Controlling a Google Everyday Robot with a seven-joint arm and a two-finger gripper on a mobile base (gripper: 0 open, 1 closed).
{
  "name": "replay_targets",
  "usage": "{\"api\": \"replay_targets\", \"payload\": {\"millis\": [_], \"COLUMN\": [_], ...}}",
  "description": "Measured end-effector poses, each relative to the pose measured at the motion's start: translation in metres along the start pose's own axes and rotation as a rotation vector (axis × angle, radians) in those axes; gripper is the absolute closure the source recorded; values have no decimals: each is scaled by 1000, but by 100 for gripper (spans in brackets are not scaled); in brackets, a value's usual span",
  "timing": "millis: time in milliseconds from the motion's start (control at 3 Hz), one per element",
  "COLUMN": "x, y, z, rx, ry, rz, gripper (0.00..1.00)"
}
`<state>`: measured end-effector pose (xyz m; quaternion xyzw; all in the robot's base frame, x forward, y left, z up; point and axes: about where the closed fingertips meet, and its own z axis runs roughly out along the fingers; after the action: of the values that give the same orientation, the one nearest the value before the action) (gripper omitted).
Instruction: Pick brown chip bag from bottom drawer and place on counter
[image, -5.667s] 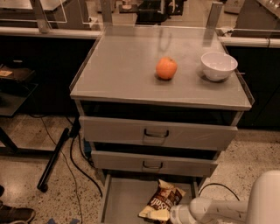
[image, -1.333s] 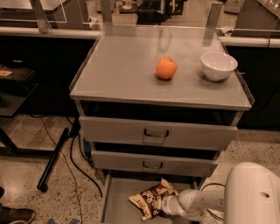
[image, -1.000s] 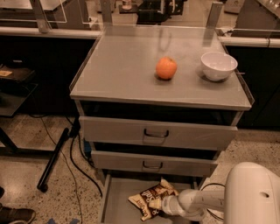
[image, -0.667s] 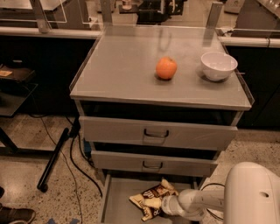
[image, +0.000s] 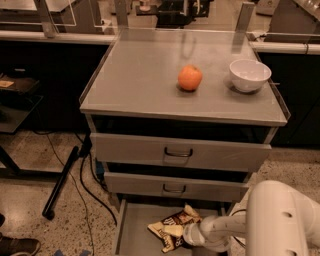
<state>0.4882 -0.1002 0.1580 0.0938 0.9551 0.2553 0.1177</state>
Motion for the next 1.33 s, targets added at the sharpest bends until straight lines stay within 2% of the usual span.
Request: {"api": "replay_targets", "payload": {"millis": [333, 667, 1000, 1333], "x": [-7, -18, -19, -19], "y": [-6, -12, -12, -12], "z": [21, 35, 36, 36], "rx": [59, 95, 97, 97], "ry": [-18, -30, -31, -31], "rz": [63, 94, 96, 96], "gripper": [0, 0, 17, 41]}}
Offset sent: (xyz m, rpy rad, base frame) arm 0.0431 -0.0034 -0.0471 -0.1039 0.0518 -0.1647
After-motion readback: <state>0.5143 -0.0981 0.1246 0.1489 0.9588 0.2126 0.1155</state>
